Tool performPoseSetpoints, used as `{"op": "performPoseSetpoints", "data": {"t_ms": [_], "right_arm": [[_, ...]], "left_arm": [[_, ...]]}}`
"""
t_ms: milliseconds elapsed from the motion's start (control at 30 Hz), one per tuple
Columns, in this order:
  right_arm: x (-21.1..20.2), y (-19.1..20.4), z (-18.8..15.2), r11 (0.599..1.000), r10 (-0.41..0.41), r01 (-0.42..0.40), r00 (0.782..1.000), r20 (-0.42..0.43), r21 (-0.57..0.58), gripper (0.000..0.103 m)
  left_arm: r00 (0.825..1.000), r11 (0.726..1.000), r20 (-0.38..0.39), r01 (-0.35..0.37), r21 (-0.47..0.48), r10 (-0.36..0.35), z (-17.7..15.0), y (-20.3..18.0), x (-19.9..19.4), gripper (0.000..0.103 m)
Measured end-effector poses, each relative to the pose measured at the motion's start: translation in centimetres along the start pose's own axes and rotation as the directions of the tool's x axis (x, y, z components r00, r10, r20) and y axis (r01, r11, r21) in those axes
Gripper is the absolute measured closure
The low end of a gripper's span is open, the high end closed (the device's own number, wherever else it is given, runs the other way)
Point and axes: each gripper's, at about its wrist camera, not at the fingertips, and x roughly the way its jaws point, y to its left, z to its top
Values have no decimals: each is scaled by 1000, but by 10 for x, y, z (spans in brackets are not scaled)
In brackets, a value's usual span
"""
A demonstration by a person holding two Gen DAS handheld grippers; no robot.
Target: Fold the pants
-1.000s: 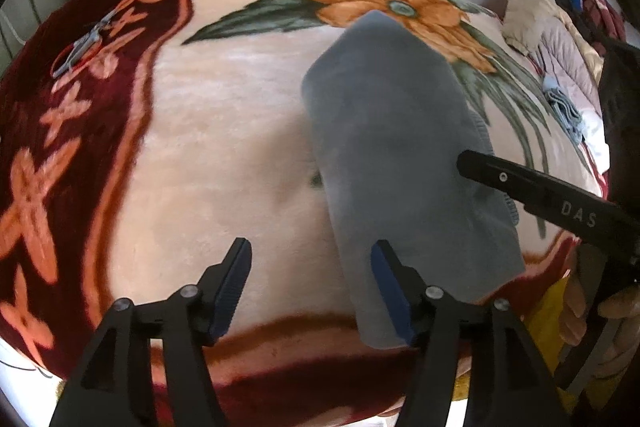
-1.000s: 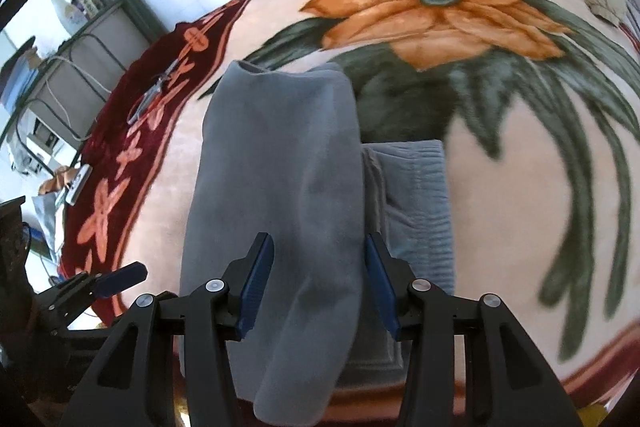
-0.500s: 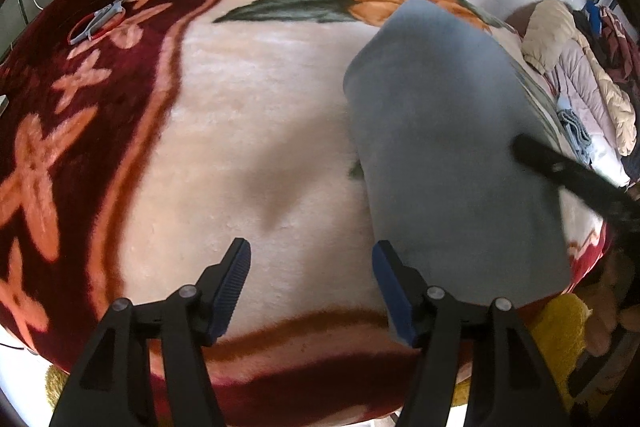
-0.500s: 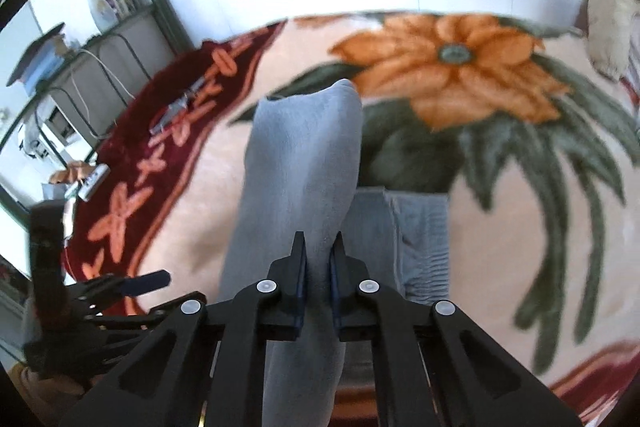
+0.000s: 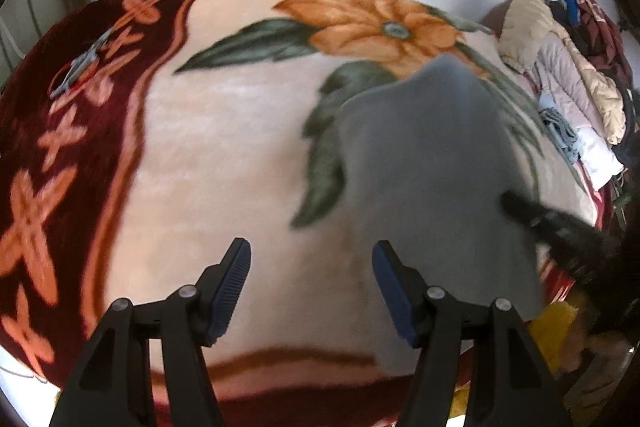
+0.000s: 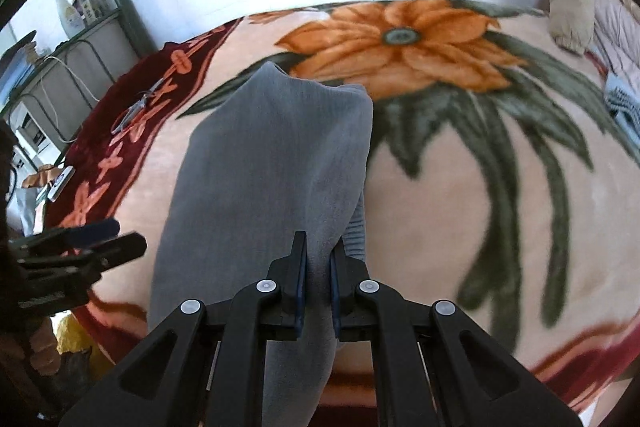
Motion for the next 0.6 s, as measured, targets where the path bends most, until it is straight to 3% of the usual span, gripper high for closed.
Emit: {"op": "performPoseSetpoints", "data": {"t_ms": [67,200,467,600], "right_arm": [[9,-1,-2,1000,-17,17,1000,-12,-6,92],[21,-9,-7,999,-44,44,998,-37,4,84],[35,-25,-13,998,-64,64,997,-49,15,56],[30,-30,-8,998,-38,41,997,-73,42,55]], "left_arm": [[1000,1000,12,4,28,-5,6,-12,1,36],[998,992,8,-58,108,57,7,-27,22,36],[997,994,-59,-44,102,50,2,-20,58,31],[998,996,-54,-31,85,35,2,-16,57,30]]}}
